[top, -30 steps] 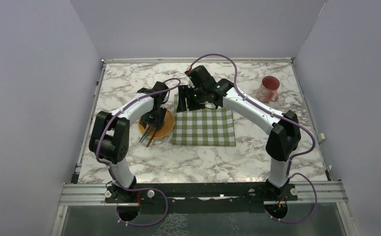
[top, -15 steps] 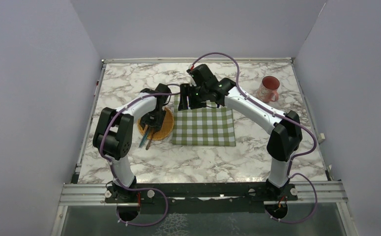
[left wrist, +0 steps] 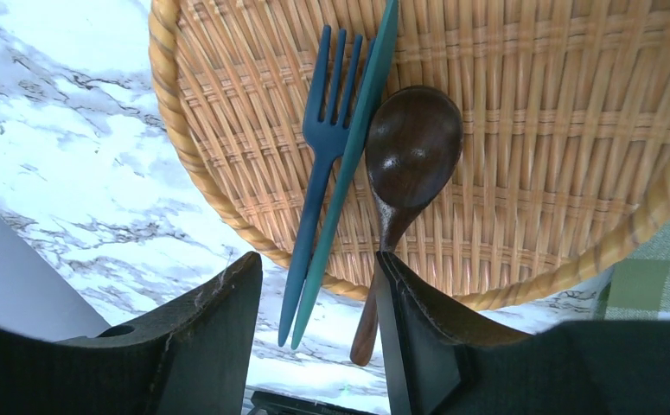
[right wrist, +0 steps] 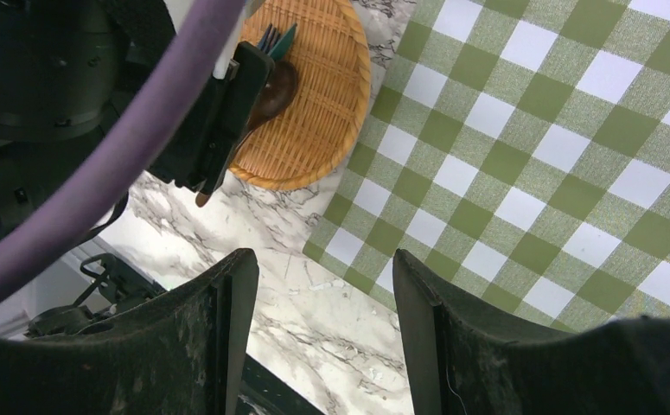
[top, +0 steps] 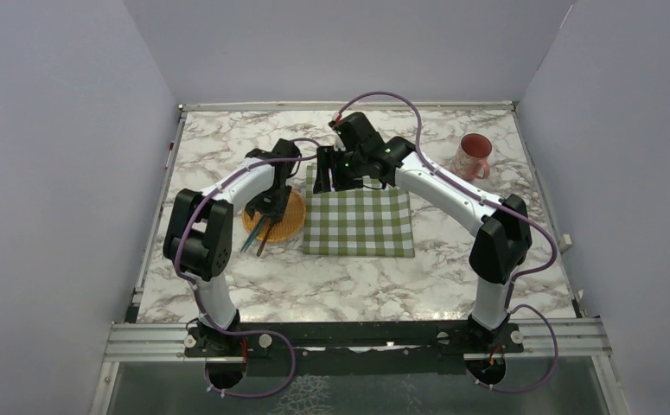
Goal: Set the dinner table for one person
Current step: Pick up the utensils from the center of the board.
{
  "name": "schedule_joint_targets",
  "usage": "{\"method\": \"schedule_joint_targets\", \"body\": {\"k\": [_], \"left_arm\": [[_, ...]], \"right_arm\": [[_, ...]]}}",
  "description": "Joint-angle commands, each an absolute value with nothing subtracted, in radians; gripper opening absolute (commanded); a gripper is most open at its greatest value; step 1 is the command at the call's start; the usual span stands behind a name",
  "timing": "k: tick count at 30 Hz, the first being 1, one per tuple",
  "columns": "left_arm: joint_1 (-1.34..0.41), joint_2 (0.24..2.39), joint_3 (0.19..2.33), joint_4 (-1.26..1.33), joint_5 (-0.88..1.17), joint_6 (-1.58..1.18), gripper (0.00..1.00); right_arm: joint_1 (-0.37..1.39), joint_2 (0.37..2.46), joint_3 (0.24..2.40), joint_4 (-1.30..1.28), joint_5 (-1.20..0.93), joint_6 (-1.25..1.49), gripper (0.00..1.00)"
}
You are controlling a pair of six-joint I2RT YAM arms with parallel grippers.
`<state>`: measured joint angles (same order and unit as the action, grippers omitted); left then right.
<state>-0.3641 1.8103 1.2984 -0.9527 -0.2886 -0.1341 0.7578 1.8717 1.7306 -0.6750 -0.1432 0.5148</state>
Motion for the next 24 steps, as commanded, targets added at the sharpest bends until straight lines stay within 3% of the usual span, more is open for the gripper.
{"method": "schedule_joint_targets", "body": {"k": [1,24], "left_arm": [[-0.365,1.825,1.356,-0.987,-0.316,-0.14,0.54],[-0.364,1.853,1.318,-1.012,-0.176,-0.133,0.54]], "right_arm": [[0.752,1.861,1.75,-0.651,-0.152,0.507,0.63],[0.74,1.853,1.728,-0.627,-0.169,0.519,0.63]]}}
